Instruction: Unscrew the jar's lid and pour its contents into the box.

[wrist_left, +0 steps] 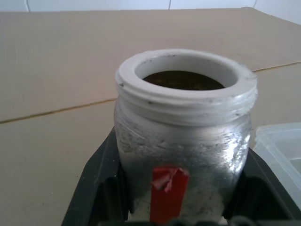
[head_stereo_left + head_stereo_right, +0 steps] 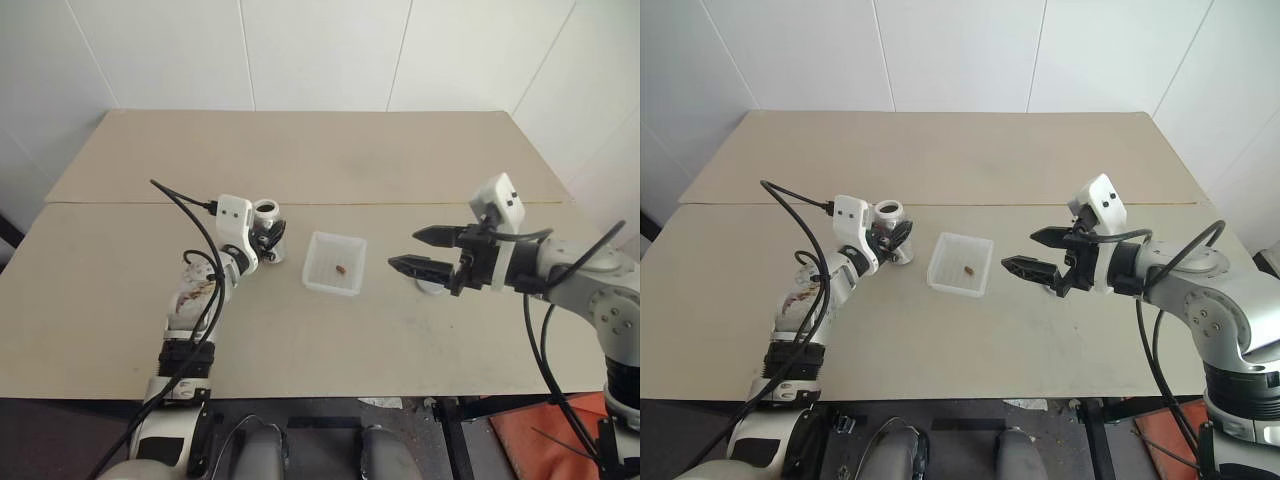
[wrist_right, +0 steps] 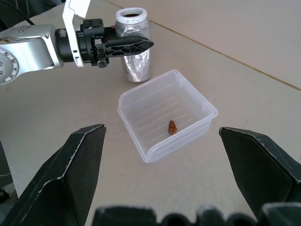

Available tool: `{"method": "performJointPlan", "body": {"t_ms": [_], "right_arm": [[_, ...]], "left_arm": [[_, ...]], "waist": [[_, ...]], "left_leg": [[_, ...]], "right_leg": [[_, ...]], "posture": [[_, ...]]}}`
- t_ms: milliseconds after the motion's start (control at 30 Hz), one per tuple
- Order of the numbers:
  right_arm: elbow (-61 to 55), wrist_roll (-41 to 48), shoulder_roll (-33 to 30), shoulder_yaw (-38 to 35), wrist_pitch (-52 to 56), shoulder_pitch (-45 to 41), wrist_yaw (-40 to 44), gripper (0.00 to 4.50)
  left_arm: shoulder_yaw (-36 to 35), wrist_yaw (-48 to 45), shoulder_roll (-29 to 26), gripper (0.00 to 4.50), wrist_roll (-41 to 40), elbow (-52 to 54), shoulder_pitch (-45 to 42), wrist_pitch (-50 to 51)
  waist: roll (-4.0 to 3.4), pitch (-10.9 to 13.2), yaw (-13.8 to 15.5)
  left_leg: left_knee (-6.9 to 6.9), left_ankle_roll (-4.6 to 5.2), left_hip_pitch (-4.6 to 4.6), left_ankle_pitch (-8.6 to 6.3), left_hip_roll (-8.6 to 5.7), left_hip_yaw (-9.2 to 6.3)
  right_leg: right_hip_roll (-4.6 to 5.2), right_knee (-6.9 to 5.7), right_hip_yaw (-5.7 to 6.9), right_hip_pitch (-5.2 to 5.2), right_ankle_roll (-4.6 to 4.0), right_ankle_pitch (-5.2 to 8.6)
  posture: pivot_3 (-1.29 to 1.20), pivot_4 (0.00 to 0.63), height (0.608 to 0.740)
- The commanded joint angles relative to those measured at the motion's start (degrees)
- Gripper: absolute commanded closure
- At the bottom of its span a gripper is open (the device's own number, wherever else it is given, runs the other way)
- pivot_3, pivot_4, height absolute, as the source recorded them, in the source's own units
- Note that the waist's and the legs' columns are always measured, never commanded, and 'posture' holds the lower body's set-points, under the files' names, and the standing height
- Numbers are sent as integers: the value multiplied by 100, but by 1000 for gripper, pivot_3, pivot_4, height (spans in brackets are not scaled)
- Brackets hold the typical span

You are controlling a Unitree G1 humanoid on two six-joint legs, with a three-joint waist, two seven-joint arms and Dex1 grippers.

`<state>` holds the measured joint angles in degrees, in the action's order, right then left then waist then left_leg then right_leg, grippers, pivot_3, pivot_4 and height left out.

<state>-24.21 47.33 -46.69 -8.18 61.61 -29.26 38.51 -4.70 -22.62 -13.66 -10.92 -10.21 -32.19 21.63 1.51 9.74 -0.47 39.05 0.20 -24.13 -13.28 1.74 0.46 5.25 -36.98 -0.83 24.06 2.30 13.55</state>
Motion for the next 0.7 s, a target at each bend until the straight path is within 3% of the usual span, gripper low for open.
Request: {"method": "performJointPlan", "body": {"t_ms": [33, 233, 467, 600, 700], "right_arm": [[-73, -56, -4, 10, -243, -75, 123, 0], [-6, -230, -6, 155, -324, -93, 200, 0], [58, -358, -3, 229, -415, -121, 273, 0], [68, -436, 30, 256, -427, -137, 255, 0], [31, -439, 60, 162, -450, -74, 231, 0]], "left_arm": [[132, -77, -82, 1806, 103, 206, 161, -260], [90, -222, -321, 15, 18, 645, 447, -201], [-213, -636, -1038, 15, -362, 1962, 1249, 298], [-692, -1432, -2026, 15, -922, 2872, 2015, 812], [-1436, -2291, -2732, 15, -1634, 3586, 2797, 915]], "waist": [[0, 0, -5], [0, 0, -16], [-1, 0, -24], [-1, 0, -51], [-1, 0, -49]], "left_leg": [[0, 0, 1, 0, 0, 0], [-1, 0, 1, 0, 1, 0], [-6, 0, 3, 0, 4, 3], [-12, 0, 7, 0, 10, 8], [-14, -1, 10, -1, 13, 10]], "right_leg": [[0, 1, 0, 0, 0, 0], [-1, 1, -1, 2, 0, 0], [-1, 2, -4, 4, 0, 0], [-5, 14, -9, 6, -1, 1], [-6, 13, -10, 8, -3, 2]], "posture": [[0, 150, 740], [0, 150, 740], [0, 150, 740], [0, 150, 740], [0, 150, 740]]}}
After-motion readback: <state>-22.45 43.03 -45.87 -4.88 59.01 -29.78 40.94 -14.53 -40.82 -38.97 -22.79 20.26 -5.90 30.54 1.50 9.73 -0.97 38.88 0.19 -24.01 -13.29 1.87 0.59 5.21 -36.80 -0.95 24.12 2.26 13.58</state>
